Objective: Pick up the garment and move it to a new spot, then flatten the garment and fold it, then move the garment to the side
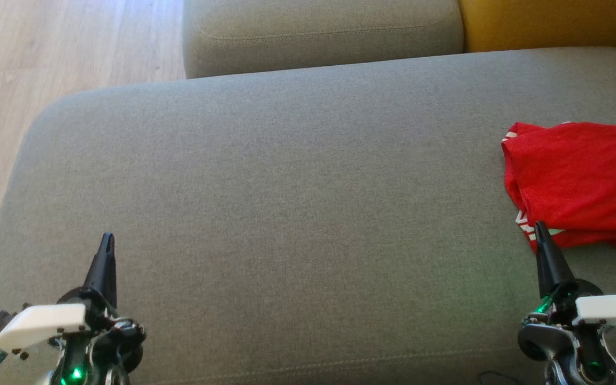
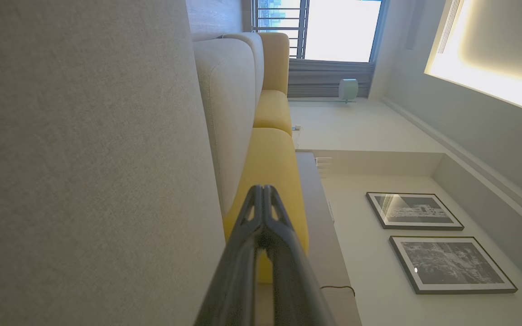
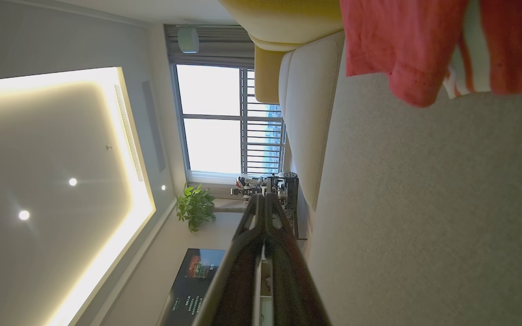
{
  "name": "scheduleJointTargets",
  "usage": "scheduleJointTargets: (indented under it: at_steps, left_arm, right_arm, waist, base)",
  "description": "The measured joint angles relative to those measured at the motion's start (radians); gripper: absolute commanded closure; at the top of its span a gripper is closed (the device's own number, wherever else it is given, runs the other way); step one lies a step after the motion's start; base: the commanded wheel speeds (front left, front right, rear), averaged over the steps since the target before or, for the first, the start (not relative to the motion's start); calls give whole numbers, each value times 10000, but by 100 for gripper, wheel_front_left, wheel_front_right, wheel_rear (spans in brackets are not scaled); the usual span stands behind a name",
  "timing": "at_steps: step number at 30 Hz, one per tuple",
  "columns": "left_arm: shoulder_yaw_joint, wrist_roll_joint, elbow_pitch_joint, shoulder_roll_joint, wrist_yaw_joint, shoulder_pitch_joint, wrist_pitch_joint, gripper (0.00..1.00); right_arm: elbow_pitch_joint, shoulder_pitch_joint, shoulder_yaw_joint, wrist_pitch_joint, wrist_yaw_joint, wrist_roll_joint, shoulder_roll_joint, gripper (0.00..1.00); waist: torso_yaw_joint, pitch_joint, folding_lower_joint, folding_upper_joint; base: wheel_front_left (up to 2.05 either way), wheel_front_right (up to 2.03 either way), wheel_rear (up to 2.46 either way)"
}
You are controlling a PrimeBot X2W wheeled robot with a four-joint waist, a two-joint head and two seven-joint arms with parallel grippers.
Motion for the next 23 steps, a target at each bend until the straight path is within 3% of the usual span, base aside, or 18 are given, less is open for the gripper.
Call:
scheduleJointTargets:
  at_steps: [23]
  left_arm:
    - [48, 4, 0, -42, 0, 0, 46, 100]
  right_arm:
    - [0, 0, -44, 75, -2, -15, 2, 100]
  waist:
    - [0, -1, 0, 0]
  base:
    - [0, 0, 0]
